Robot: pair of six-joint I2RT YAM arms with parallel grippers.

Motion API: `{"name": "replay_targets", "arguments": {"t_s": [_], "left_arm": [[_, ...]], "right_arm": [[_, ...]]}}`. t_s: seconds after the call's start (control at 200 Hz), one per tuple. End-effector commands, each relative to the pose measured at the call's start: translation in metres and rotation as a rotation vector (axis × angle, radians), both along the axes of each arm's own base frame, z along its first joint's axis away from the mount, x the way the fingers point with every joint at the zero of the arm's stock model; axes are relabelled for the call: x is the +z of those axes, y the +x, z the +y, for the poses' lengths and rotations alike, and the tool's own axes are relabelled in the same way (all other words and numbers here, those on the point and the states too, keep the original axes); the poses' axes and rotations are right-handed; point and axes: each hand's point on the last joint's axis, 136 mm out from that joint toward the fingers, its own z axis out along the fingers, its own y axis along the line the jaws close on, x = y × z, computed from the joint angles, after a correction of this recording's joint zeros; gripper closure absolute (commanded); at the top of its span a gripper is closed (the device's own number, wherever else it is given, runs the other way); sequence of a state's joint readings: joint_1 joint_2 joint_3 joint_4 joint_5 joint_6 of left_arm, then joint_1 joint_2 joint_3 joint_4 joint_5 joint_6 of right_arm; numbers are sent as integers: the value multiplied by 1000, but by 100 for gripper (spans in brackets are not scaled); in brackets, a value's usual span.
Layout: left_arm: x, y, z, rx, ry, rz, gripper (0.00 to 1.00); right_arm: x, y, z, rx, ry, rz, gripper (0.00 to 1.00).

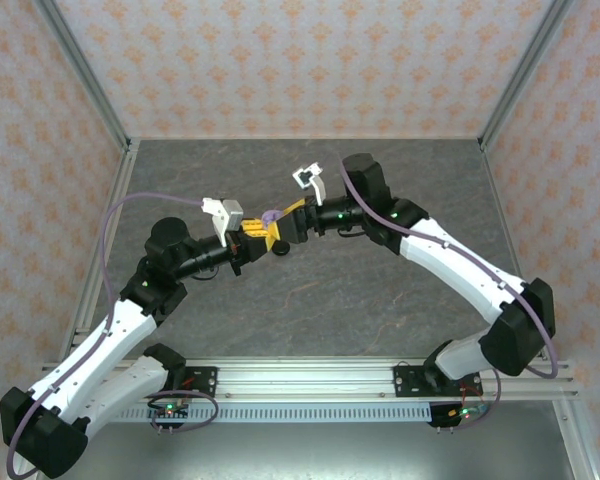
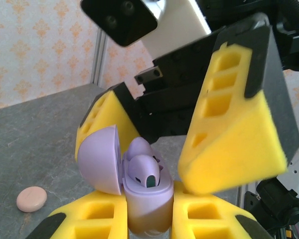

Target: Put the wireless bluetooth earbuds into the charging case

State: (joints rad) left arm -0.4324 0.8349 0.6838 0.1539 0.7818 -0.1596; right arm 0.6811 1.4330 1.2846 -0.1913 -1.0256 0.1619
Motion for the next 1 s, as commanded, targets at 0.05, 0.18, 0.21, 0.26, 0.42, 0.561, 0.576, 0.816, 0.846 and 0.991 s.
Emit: {"name": "replay_targets", "arguments": {"t_s": [0.05, 0.18, 0.21, 0.26, 0.42, 0.561, 0.576, 0.816, 0.846, 0.991], "left_arm": [[15, -6, -2, -22, -21, -50, 100], [9, -5, -2, -20, -5, -29, 100], [8, -5, -2, -20, -2, -30, 100], [6, -5, -2, -17, 3, -23, 100], [1, -3, -2, -14, 17, -14, 100], [2, -2, -2, -12, 16, -15, 100], [1, -2, -2, -12, 16, -14, 100], [-13, 12, -2, 32, 52, 51, 100], [-19, 16, -1, 48, 58, 74, 100], [-53, 40, -2, 124, 69, 200, 100]], "right_arm": [[48, -21, 6, 110, 123, -76, 26], [57, -26, 1, 107, 139, -130, 26], [58, -27, 0, 106, 142, -139, 26], [60, -29, -2, 104, 143, -154, 28], [61, -33, -10, 85, 129, -197, 29], [52, -30, -15, 40, 92, -205, 28], [51, -28, -16, 33, 85, -205, 28], [21, 38, -67, -400, -129, -200, 15], [18, 50, -82, -493, -138, -182, 9], [-3, 81, -149, -769, -95, -42, 1]]}}
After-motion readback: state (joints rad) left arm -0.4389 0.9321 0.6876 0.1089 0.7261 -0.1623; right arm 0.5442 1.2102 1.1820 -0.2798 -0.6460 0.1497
